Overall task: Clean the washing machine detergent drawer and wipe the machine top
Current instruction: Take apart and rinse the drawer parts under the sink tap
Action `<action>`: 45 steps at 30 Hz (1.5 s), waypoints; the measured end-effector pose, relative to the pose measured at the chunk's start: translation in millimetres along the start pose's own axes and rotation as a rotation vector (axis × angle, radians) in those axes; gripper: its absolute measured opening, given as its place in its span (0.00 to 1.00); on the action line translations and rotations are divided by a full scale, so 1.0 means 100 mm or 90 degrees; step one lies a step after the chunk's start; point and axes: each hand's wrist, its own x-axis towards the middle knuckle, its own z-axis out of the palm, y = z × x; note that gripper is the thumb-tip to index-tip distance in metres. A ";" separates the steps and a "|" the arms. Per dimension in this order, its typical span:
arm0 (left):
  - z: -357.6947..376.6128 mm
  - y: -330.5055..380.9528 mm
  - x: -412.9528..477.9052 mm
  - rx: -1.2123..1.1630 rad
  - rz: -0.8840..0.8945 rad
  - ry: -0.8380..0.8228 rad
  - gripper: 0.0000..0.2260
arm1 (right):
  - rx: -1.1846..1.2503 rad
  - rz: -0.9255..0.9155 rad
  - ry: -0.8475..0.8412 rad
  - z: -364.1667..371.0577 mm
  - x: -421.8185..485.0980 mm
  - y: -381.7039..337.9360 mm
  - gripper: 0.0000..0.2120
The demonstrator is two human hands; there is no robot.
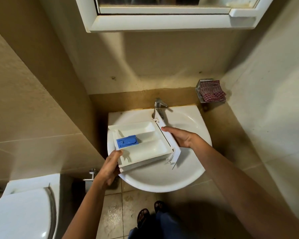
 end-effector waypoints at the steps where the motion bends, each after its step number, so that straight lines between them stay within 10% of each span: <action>1: -0.02 -0.03 0.00 0.009 0.006 -0.011 0.20 | 0.007 -0.005 0.000 0.03 0.02 0.02 0.33; 6: -0.09 -0.13 0.05 0.001 0.057 -0.027 0.14 | -0.041 -0.062 0.096 0.18 0.07 0.08 0.29; 15: -0.31 0.14 0.27 0.050 0.019 -0.147 0.35 | -0.115 -0.231 0.176 0.22 -0.08 -0.37 0.37; 21: -0.34 0.34 0.29 0.191 -0.028 -0.037 0.49 | -0.413 -0.300 0.132 0.17 -0.25 -0.63 0.40; 28: -0.04 0.70 0.25 0.395 0.171 -0.015 0.52 | -0.724 -0.296 0.149 0.22 -0.33 -0.74 0.43; 36: 0.09 0.82 0.24 0.316 0.380 -0.076 0.60 | -0.960 -0.304 0.077 0.34 -0.44 -0.94 0.42; 45: 0.10 0.27 0.27 0.102 0.194 -0.125 0.60 | -1.019 -0.220 -0.063 0.53 -0.31 -1.25 0.40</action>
